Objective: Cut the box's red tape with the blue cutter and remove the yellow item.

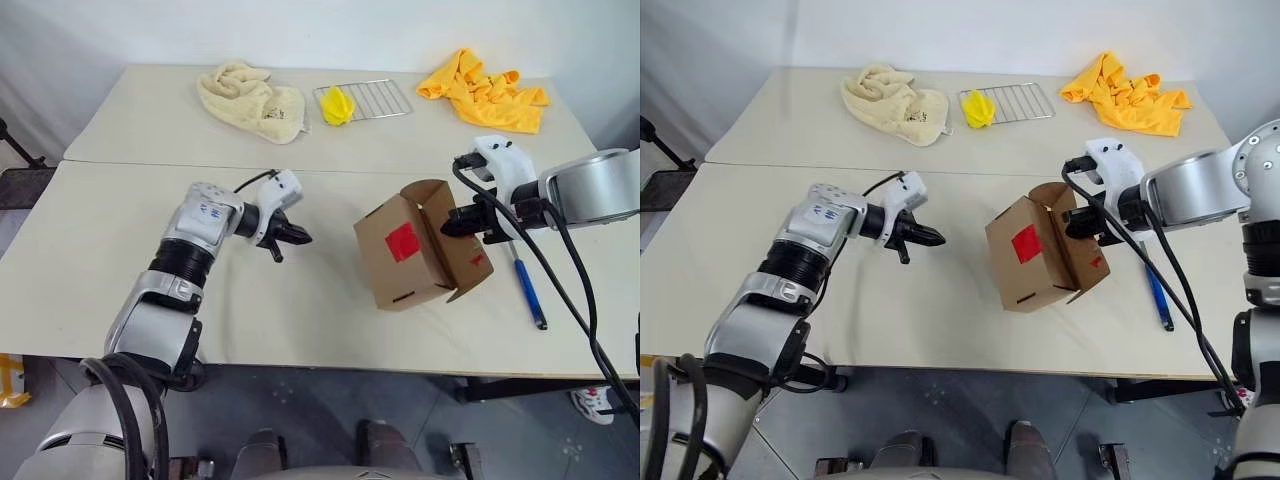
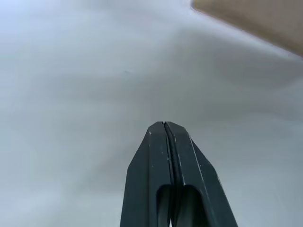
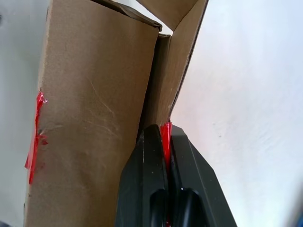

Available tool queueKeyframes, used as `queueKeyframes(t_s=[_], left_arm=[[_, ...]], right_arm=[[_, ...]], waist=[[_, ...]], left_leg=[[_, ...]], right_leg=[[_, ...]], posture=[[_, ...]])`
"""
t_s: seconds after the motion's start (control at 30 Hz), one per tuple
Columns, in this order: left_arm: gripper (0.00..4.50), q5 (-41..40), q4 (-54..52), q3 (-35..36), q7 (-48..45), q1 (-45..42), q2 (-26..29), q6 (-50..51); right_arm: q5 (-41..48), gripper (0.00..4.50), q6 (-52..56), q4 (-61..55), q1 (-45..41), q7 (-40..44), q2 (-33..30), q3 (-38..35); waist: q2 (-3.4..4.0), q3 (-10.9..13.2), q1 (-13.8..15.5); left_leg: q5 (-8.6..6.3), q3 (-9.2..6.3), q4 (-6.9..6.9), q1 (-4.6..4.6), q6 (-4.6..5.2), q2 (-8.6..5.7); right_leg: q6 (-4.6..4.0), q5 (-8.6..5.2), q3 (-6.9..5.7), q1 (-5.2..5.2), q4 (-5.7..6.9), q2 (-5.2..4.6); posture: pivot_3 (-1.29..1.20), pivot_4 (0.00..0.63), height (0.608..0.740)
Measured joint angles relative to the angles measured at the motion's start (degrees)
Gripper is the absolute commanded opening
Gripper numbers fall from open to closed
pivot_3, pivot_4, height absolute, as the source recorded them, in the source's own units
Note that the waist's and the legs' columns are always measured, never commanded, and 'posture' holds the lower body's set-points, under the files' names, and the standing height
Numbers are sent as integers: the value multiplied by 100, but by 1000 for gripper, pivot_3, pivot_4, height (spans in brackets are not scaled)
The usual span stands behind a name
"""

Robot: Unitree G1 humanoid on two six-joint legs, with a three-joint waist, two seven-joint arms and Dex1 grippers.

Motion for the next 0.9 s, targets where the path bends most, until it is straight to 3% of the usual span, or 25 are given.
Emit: queueKeyframes(t_s=[0.17, 0.37, 0.9], left_arm=[[0, -864, -1048, 311, -343, -424, -513, 779], [0, -1303, -1554, 222, -381, -425, -853, 1235], [0, -682, 256, -421, -186, -842, -1736, -525]], right_arm=[[80, 38, 0, -124, -56, -238, 201, 45], [194, 38, -11, -141, -55, -455, 224, 139], [543, 38, -255, -335, -56, -849, 350, 269]], waist=[[0, 0, -9], [0, 0, -75], [0, 0, -25]], left_leg=[[0, -1, 22, -28, 1, -20], [1, -2, 17, -23, 5, -22], [2, -1, 39, -25, 6, -23]], right_leg=[[0, 1, -125, -21, 26, -63], [-1, 1, -138, -21, 27, -67], [-4, 3, -138, -20, 40, -69]], posture=[[0, 150, 740], [0, 150, 740], [0, 150, 740]])
